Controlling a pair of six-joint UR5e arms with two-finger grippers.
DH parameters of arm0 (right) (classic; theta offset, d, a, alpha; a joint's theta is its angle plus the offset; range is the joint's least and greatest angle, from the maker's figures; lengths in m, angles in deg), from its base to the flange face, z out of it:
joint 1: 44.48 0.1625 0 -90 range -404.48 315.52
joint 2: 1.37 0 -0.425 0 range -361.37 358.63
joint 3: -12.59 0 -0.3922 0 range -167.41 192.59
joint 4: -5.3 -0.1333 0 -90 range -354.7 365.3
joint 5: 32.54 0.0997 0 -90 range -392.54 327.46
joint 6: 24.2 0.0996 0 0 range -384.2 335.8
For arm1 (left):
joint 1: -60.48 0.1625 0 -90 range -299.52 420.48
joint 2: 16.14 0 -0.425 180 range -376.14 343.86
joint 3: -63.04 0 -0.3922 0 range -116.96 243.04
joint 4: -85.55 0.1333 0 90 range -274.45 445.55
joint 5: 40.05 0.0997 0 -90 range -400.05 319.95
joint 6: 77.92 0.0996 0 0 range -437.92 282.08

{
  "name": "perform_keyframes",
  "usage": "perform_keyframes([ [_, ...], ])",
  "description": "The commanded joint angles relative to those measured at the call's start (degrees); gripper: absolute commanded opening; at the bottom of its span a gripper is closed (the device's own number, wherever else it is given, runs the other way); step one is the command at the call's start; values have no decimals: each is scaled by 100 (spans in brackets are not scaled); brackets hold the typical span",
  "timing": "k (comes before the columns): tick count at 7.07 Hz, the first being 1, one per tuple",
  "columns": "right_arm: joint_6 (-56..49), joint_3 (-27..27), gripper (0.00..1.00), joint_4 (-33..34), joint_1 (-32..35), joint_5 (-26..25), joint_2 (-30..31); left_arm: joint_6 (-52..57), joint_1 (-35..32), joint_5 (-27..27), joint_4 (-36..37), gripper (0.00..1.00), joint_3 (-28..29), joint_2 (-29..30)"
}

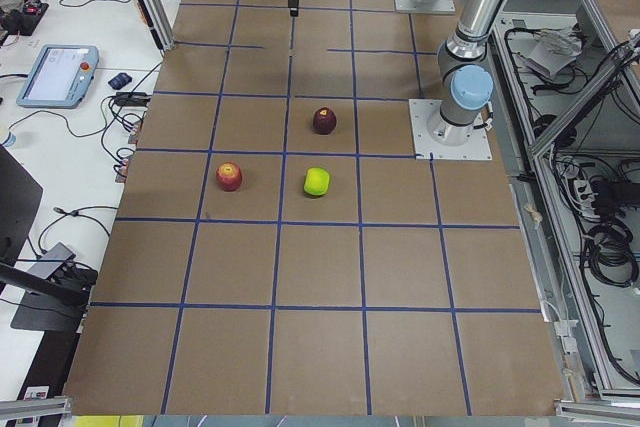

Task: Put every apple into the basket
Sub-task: 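Move the left gripper down over the dark purple apple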

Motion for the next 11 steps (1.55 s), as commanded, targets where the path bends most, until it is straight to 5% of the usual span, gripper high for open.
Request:
perform_keyframes([
  [1,-18,0,100,-24,-22,-15,-9,-100,0,-12,-111,100,-3,-10],
  [5,-1,0,100,-15,-4,11,0,47,297,-30,-42,100,-501,121],
  [8,8,0,100,2,4,19,0,249,588,119,1358,100,-2054,-71],
  [10,0,0,100,29,-4,11,0,810,737,725,1794,100,-2812,-116],
  [11,0,0,100,2,-4,-15,0,979,1069,717,2788,100,-3259,189],
])
